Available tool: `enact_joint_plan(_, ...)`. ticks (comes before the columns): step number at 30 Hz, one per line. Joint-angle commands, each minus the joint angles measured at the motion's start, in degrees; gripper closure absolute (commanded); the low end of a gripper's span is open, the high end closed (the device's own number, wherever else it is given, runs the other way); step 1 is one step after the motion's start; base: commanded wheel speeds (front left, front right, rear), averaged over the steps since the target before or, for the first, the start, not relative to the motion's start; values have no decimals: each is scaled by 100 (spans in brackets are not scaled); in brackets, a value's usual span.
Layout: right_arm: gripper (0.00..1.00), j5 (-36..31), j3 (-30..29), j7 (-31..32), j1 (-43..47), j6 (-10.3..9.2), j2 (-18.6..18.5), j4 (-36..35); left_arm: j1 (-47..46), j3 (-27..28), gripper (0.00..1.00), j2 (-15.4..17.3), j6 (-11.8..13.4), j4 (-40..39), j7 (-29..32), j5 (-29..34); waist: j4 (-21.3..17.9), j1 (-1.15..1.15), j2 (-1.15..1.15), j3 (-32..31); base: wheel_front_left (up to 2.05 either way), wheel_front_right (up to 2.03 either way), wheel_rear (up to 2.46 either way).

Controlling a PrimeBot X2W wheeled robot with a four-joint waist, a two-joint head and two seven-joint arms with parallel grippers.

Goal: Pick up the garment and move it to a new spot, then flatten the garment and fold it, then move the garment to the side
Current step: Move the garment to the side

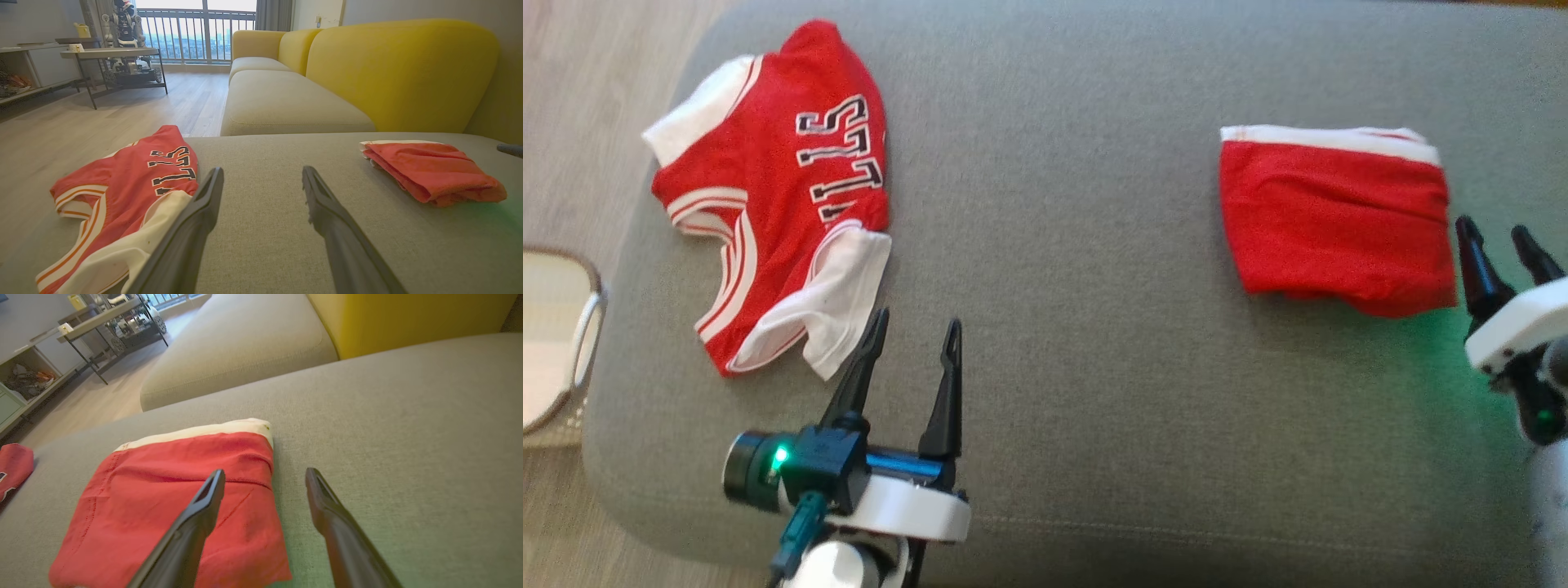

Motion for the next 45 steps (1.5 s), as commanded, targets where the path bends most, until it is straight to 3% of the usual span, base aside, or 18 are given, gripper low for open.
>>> enact_joint_plan(1, 0, 101, 134, 104, -271, -2, -169, -101, -291, 141, 0, -35, 16, -236, -31, -36, 133, -1, 0, 240, 0, 0, 0)
enact_joint_plan(7, 0, 204, 274, 314, -762, -2, -518, 348, -559, 12, 0, -35, -11, -246, -31, -71, 280, -1, 0, 616, 0, 0, 0)
enact_joint_plan(12, 0, 318, 431, 520, -1025, -2, -603, 726, -734, -89, 0, -35, -14, -255, -31, -103, 349, -1, 0, 800, 0, 0, 0)
enact_joint_plan(14, 5, 407, 532, 617, -1058, -2, -588, 816, -769, -111, 0, -35, 1, -252, -31, -112, 341, -1, 0, 827, 0, 0, 0)
enact_joint_plan(15, 35, 462, 596, 648, -1065, -2, -579, 838, -781, -120, 0, -35, 8, -249, -31, -120, 328, -1, 0, 835, 0, 0, 0)
enact_joint_plan(18, 100, 564, 717, 568, -1045, -2, -583, 847, -795, -130, 0, -35, 15, -225, -31, -122, 244, -1, 0, 813, 0, 0, 0)
enact_joint_plan(25, 100, 628, 990, 289, -850, -2, -744, 609, -751, -54, 0, -35, -20, -212, -31, -45, -146, -1, 0, 698, 0, 0, 0)
enact_joint_plan(35, 100, 486, 1128, 311, -680, -2, -1330, -157, -737, 91, 0, -22, -178, -237, -31, 148, -912, -1, 0, 760, 0, 0, 0)
enact_joint_plan(45, 100, 358, 871, 364, -641, -2, -1653, -631, -820, 196, 0, 78, -307, -282, -31, 302, -1360, -1, 0, 965, 0, 0, 0)
